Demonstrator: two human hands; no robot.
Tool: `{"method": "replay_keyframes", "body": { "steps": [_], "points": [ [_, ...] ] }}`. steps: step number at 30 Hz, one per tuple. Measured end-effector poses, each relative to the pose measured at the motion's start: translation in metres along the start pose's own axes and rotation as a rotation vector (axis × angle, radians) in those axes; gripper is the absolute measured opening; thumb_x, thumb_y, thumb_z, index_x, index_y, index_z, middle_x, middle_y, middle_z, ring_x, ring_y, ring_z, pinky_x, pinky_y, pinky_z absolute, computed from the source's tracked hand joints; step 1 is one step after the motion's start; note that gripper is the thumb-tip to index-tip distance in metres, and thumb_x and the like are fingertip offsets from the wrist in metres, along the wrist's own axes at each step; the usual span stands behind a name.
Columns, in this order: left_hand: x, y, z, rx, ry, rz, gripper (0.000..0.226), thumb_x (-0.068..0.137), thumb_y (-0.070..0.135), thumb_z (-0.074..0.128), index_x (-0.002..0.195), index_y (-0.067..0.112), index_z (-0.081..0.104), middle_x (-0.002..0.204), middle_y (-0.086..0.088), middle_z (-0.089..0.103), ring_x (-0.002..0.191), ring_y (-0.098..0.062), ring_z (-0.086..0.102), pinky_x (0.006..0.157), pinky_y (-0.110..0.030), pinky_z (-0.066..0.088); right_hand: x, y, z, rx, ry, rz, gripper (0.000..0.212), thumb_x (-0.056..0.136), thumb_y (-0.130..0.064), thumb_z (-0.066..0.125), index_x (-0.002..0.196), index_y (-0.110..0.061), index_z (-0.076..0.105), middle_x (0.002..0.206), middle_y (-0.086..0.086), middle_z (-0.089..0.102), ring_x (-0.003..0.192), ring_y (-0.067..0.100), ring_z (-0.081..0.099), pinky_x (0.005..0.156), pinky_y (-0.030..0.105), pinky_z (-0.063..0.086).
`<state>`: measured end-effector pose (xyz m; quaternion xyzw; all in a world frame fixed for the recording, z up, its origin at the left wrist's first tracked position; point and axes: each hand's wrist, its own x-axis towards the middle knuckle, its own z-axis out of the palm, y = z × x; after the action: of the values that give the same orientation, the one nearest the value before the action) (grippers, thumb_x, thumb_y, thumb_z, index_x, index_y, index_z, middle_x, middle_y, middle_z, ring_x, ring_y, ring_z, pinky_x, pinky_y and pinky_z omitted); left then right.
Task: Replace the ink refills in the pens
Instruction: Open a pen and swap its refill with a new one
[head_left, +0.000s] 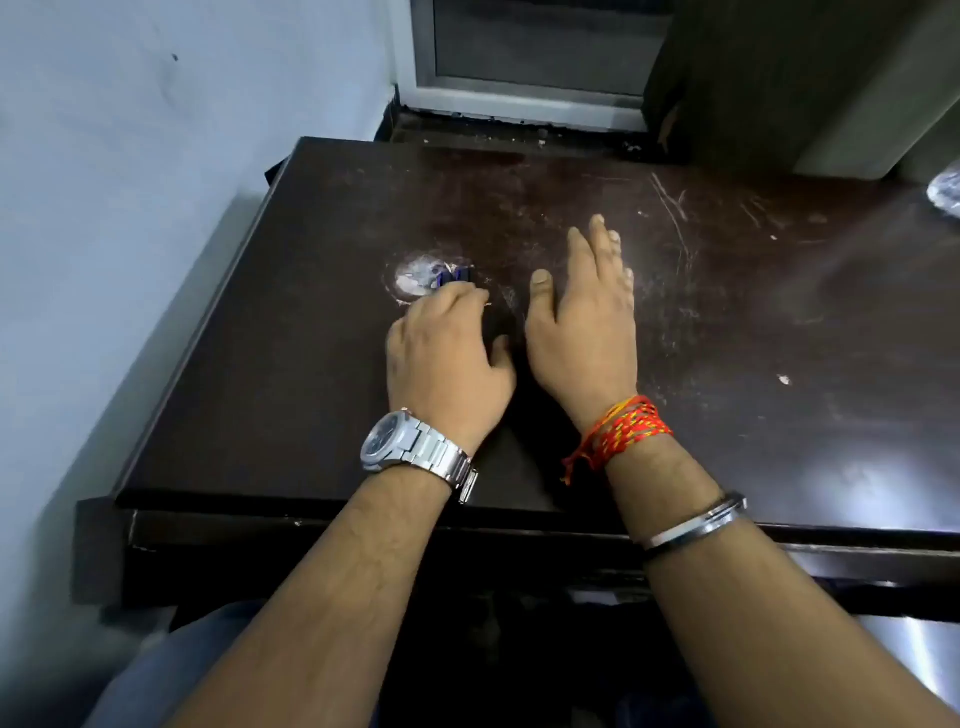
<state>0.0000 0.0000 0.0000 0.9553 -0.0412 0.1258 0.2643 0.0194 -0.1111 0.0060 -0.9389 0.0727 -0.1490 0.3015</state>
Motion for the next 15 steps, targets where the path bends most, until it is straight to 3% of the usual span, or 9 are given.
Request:
{"method": "replay_keyframes", "body": {
  "steps": [3,10,15],
  "points": [
    [0.006,-0.005,-0.005,0.026,0.085,-0.125,0.036,0.076,0.033,0.070,0.110,0.023,0.064,0.114,0.000,0.060,0.108,-0.028,0.052,0.090,-0.041,0.037,0.000,0.006,-0.006,0.028,-0.030,0.041,0.055,0.100,-0.020,0.048,0.151,-0.007,0.032,0.165,0.007,0.019,0.153,0.021,0.012,0.124,0.034,0.010],
    [0.008,-0.012,-0.008,0.022,0.030,-0.277,0.032,0.073,0.041,0.073,0.098,0.023,0.062,0.095,0.003,0.053,0.098,-0.027,0.057,0.085,-0.042,0.040,-0.011,0.009,-0.018,0.049,-0.112,0.050,0.049,0.094,-0.016,0.059,0.142,-0.010,0.049,0.158,0.003,0.038,0.145,0.020,0.035,0.114,0.026,0.027],
    [0.007,-0.009,-0.007,0.045,0.032,-0.266,0.025,0.074,0.040,0.072,0.088,0.025,0.059,0.090,0.004,0.048,0.093,-0.027,0.058,0.082,-0.040,0.040,-0.016,0.008,-0.025,0.101,-0.043,0.087,0.037,0.088,-0.014,0.066,0.125,-0.010,0.064,0.130,0.006,0.064,0.122,0.026,0.058,0.101,0.035,0.047]
  ]
}}
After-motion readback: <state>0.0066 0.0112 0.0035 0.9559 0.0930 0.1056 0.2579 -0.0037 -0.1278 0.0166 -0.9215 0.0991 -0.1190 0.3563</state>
